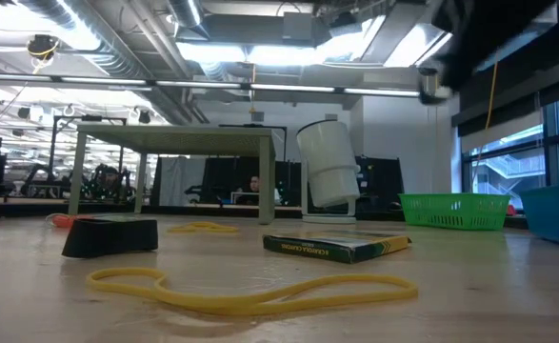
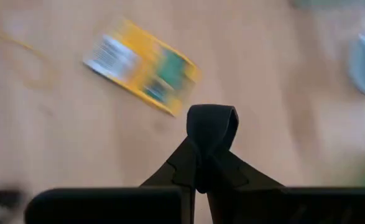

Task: Pick & Place Office Desk Supplies
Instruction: Put the black rubber band into the green bin

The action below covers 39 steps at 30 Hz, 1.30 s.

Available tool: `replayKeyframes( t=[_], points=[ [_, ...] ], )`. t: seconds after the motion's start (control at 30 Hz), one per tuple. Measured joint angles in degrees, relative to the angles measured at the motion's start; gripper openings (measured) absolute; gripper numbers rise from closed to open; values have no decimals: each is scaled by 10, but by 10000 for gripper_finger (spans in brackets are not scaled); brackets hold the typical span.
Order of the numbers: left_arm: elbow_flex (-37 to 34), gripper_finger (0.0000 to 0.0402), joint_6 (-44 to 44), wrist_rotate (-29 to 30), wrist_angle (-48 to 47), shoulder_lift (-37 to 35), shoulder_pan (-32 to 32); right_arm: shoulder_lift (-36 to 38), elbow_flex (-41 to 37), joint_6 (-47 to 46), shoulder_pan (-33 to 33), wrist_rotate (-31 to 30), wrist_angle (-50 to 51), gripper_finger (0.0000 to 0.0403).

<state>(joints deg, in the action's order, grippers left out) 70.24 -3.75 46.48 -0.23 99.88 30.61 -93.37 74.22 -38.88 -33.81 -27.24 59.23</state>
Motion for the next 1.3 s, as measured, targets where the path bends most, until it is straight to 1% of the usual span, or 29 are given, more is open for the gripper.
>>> replayKeyframes(
  t=[0.1,0.2,0.27,0.4,0.5,0.67,0.83,1.0,1.07,1.3],
  points=[
    [0,134,0,1,0,0,3,4,0,-21,18,-2,107,22],
    [0,134,0,1,0,0,5,8,0,-38,51,-1,182,22],
    [0,134,0,1,0,0,8,19,0,-28,78,-1,195,22],
    [0,134,0,0,0,0,10,50,-10,21,138,-1,181,22],
    [0,134,0,0,0,0,12,83,-32,46,194,-1,174,22],
    [0,134,0,0,0,0,12,155,-120,53,290,26,112,22],
    [0,134,0,0,-3,-1,12,213,-215,35,383,21,17,22],
    [0,134,0,0,-4,-1,11,223,-284,17,458,20,-57,22],
    [0,134,0,0,-4,-1,10,222,-305,3,480,4,-82,22],
    [0,134,0,1,-4,-1,7,221,-344,-13,520,-32,-148,22]
  ],
)
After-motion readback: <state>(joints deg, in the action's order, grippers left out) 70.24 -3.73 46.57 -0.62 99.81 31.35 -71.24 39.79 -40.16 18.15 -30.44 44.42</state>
